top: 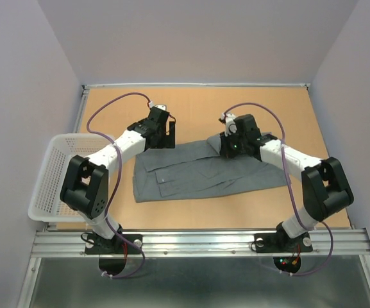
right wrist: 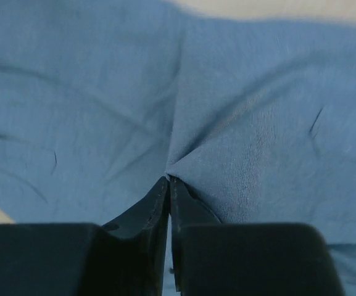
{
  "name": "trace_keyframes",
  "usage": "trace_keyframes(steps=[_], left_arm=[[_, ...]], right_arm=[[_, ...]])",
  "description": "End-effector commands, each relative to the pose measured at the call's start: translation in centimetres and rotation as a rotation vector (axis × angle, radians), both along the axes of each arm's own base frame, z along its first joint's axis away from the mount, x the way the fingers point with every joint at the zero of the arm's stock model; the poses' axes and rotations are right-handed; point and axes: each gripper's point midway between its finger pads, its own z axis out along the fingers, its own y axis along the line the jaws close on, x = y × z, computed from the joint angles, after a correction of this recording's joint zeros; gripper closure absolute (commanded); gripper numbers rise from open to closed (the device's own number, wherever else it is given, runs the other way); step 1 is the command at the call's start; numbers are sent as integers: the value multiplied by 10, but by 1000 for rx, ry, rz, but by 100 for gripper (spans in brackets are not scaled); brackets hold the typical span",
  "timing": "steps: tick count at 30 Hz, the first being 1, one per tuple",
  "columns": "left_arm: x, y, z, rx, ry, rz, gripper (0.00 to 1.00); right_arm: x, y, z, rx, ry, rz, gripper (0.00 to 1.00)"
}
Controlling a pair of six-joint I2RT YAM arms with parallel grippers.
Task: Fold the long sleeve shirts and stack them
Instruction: Fold the shirt
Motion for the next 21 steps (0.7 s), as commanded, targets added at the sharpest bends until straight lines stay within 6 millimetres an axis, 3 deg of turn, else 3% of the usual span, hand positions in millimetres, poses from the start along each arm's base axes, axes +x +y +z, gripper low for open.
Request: trace_keyframes(steps=[1,2,5,6,9,14,16,17,21], left_arm=[[0,-6,21,-80,-57,3,2],[0,-9,23,-97,-60,-1,2],[-2,-14,20,-111,-51,-20,2],[-2,-16,19,-110,-52,-23,2],[-4,-19,13,-103,-37,-37,2],[-7,-19,4,-91,-23,-35,2],[-10,-16,-1,-79,-16,-28,2],[-10,-14,-2,-74,-15,-26,2],[-17,-11,-15,-63,10,-24,2]], right_arm=[[-48,6,-9,84,110,7,82],[-57,3,-16,84,142,0,62],[-64,-2,-6,88,134,-21,37],[-63,-5,1,86,120,-37,34],[-40,-21,43,49,10,-164,31],[6,-53,87,75,-56,-411,36],[26,-75,81,97,-16,-515,38],[40,-86,88,140,-10,-593,38],[65,-112,63,184,77,-753,38]])
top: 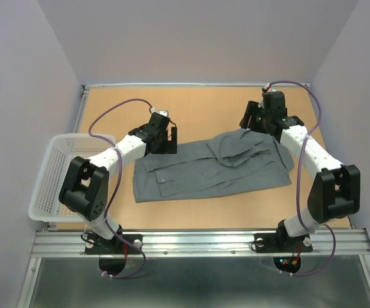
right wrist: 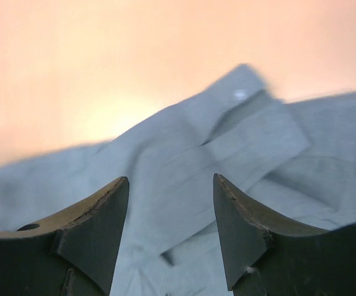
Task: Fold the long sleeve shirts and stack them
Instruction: Fold the shirt
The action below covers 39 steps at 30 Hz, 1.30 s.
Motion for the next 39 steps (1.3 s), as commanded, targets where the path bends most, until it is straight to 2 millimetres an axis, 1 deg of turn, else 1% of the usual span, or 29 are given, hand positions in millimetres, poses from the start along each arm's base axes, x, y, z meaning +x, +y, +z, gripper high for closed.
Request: trace_keyframes(steps=[1,2,3,5,6,7,8,15,16,17,18,19,22,23,24,25,32,35,39], left_arm=[[-6,3,-7,1,0,10,2],[-7,2,-8,-2,4,10,2],[-7,1,-11,-5,7,11,2],[-11,2,-17,-7,20,11,2],[-10,1,-17,-11,17,15,2],[-11,1,-20,-10,24,15,2],[-10,1,-21,-9,21,13,2],[-12,3,-37,16,53,18,2],[-13,4,-39,20,56,19,2],[-14,4,-42,23,63,20,2],[-14,5,-43,25,63,20,2],[-15,5,-46,29,71,21,2],[-16,6,-49,35,79,22,2],[-16,7,-49,36,80,22,2],[-16,7,-50,37,80,23,2],[-16,7,-50,41,79,23,2],[-19,12,-58,64,95,27,2],[-20,13,-61,72,99,31,2],[-22,14,-64,75,107,35,2]], right_arm=[[25,-32,-28,74,98,-222,38],[28,-39,-34,83,111,-249,38],[31,-53,-38,96,117,-289,39],[34,-64,-50,149,127,-337,41],[36,-80,-53,172,123,-377,42],[35,-79,-61,207,125,-369,43],[36,-91,-65,239,132,-416,44],[22,-104,-101,311,187,-485,46],[24,-104,-102,329,177,-480,48],[21,-104,-109,337,188,-483,49],[21,-106,-113,345,190,-484,50],[25,-104,-113,361,175,-471,51],[26,-103,-124,377,182,-468,53],[31,-103,-122,386,157,-460,56],[30,-102,-125,394,154,-455,59],[34,-99,-125,407,141,-439,60],[41,-91,-129,450,100,-382,60],[43,-84,-124,478,74,-335,58],[39,-82,-133,485,89,-326,57]])
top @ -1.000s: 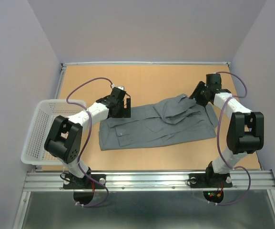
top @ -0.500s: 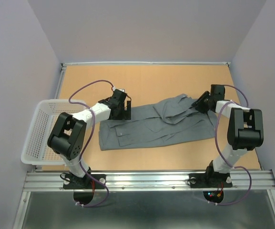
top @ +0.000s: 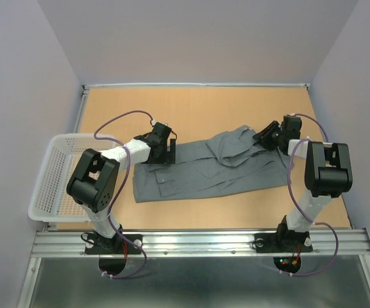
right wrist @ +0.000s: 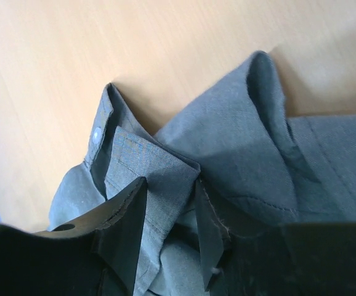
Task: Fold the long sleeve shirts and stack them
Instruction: Fold the shirt
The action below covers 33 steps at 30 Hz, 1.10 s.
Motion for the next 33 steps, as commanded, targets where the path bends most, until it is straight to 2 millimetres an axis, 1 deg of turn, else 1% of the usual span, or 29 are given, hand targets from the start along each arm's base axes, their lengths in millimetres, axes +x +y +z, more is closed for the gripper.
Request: trace_keyframes(steps=[1,4,6,7,8,9,10,12,13,14,15,16,17,18,19,20,21,22,23,24,25,26,27,29,30,32,33], left_arm=[[0,2,-2,13,-12,11,2],[1,2,-2,15,-13,12,2],[1,2,-1,15,-18,17,2],[1,3,0,15,-17,19,2],[1,2,1,11,-21,18,2],[2,2,2,11,-24,19,2],[1,2,2,11,-24,19,2],[2,3,6,9,-31,24,2],[4,2,12,3,-44,26,2],[4,2,15,0,-50,28,2],[4,3,18,3,-54,35,2],[4,4,20,4,-57,37,2],[6,3,27,-6,-74,44,2],[7,3,31,-10,-79,49,2],[6,4,34,-10,-81,53,2],[8,2,44,-26,-99,58,2],[7,1,48,-35,-101,61,2],[7,0,53,-48,-108,63,2],[9,-2,65,-69,-131,64,2],[8,-4,71,-89,-134,63,2],[8,-6,78,-102,-148,61,2],[8,-7,89,-126,-169,61,2],[6,-8,95,-141,-174,56,2],[4,-10,104,-166,-186,56,2],[1,-13,112,-196,-193,53,2],[-6,-15,120,-238,-199,53,3],[-9,-21,123,-276,-191,42,2]], right_arm=[[6,4,1,27,-65,31,57],[2,5,-7,32,-47,34,57],[1,5,-9,30,-50,34,57],[1,5,-8,28,-56,37,59],[1,5,-7,26,-60,41,64],[1,5,-6,21,-66,46,73],[2,6,-3,20,-75,54,77],[5,8,11,6,-119,96,88],[7,11,20,9,-140,115,94],[8,11,34,-7,-177,130,97],[8,13,43,-5,-195,149,99],[9,13,52,-13,-215,153,99],[10,18,66,-11,-251,188,99],[9,20,76,-7,-272,206,99],[8,25,96,-7,-318,225,99],[4,31,106,5,-339,260,99],[2,38,118,-4,-369,295,100],[-4,45,133,-10,-395,325,99],[-10,52,142,-20,-422,373,99],[-16,67,148,-17,-433,423,100],[-24,77,161,-23,-466,463,99],[-33,88,161,-17,-456,509,99],[-45,112,162,-34,-469,591,99],[-63,134,163,-60,-465,661,99],[-76,156,162,-67,-475,730,99],[-91,174,158,-67,-472,776,99],[-104,193,155,-67,-474,831,99]])
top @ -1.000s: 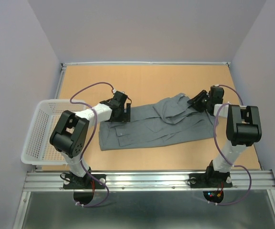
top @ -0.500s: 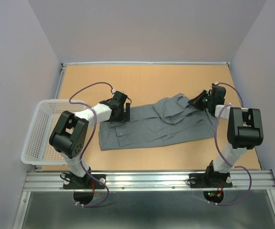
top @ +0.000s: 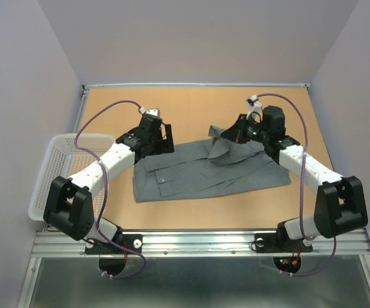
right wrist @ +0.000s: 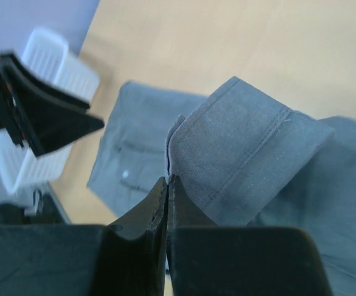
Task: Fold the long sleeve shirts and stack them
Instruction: Fold the shirt
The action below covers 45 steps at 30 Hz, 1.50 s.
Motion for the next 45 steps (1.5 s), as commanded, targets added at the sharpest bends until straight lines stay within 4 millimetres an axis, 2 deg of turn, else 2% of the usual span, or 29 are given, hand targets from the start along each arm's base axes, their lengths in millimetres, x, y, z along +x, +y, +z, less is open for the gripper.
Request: trace_keyframes(steps=[1,6,11,12,16,20,24,29,35,39,44,45], left_arm=[[-12,-18,30,-146,-17,-13,3],[-29,-33,34,-296,7,-23,3],[-31,-41,44,-425,-2,48,4],[-31,-45,51,-477,-7,57,5],[-34,-57,58,-577,25,73,5],[-34,-66,53,-605,83,77,6],[-33,-81,39,-608,189,65,12],[-36,-93,33,-621,267,56,17],[-37,-94,21,-584,321,68,24],[-38,-98,12,-582,357,64,32],[-44,-97,-1,-570,400,68,41],[-45,-97,-2,-568,407,68,46]], right_arm=[[-38,46,-1,-63,-37,174,99],[-63,91,-20,-111,-21,268,99],[-73,117,-34,-153,-18,314,99],[-77,123,-36,-163,-24,327,99],[-82,133,-43,-181,-24,347,99],[-83,140,-41,-193,-45,349,99],[-79,148,-38,-222,-86,336,98],[-72,154,-43,-269,-111,305,98],[-78,168,-46,-289,-132,337,98],[-84,174,-49,-309,-143,347,98],[-82,173,-46,-323,-169,338,98],[-82,174,-43,-323,-180,338,98]])
